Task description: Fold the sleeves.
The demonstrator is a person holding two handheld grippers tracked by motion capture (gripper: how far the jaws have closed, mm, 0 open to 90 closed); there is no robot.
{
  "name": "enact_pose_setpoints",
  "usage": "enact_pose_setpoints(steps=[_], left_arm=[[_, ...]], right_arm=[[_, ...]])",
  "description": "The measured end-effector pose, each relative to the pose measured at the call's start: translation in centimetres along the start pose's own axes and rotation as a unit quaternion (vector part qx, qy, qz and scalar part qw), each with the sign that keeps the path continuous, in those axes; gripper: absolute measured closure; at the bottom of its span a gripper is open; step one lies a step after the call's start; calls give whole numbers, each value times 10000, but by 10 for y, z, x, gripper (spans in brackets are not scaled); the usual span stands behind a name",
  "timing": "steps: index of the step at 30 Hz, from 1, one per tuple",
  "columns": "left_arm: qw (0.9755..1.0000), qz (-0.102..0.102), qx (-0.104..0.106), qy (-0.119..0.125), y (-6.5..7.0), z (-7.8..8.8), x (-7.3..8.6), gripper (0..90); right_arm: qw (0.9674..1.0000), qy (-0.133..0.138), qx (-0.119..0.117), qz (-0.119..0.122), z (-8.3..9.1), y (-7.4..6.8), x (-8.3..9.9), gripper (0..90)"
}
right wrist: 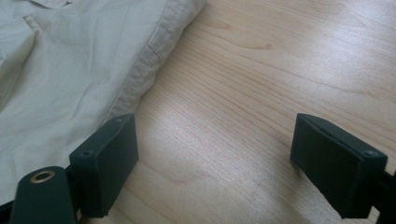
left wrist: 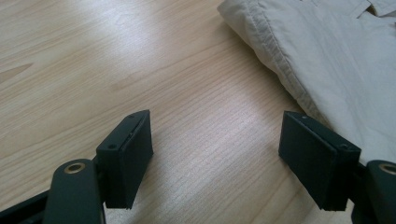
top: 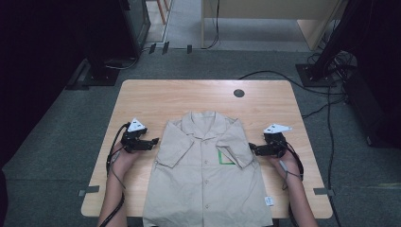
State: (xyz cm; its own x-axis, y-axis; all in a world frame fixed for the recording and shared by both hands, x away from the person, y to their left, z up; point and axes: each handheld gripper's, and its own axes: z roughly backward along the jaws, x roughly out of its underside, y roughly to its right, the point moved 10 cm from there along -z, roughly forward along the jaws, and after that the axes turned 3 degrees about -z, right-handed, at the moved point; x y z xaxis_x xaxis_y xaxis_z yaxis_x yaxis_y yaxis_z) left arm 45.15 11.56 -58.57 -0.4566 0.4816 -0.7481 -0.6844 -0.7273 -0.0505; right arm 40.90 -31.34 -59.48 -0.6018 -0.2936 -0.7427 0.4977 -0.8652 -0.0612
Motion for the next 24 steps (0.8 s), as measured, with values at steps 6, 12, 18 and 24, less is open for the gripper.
enact_pose_setpoints(steps=[6, 12, 18, 24], left_arm=[[9999, 99, 83, 42, 0, 0, -1, 263], [9999, 137, 101, -5, 3, 1, -3, 263], [9996, 168, 154, 160, 7, 7, -15, 264], [9988, 296, 277, 274, 11, 10, -22, 264]], right_arm=[[9999, -76, 112, -17, 3, 4, -2, 210], [9999, 45, 114, -97, 7, 6, -9, 220], [9999, 57, 74, -51, 7, 4, -15, 220], [9999, 70, 57, -45, 7, 2, -20, 222]])
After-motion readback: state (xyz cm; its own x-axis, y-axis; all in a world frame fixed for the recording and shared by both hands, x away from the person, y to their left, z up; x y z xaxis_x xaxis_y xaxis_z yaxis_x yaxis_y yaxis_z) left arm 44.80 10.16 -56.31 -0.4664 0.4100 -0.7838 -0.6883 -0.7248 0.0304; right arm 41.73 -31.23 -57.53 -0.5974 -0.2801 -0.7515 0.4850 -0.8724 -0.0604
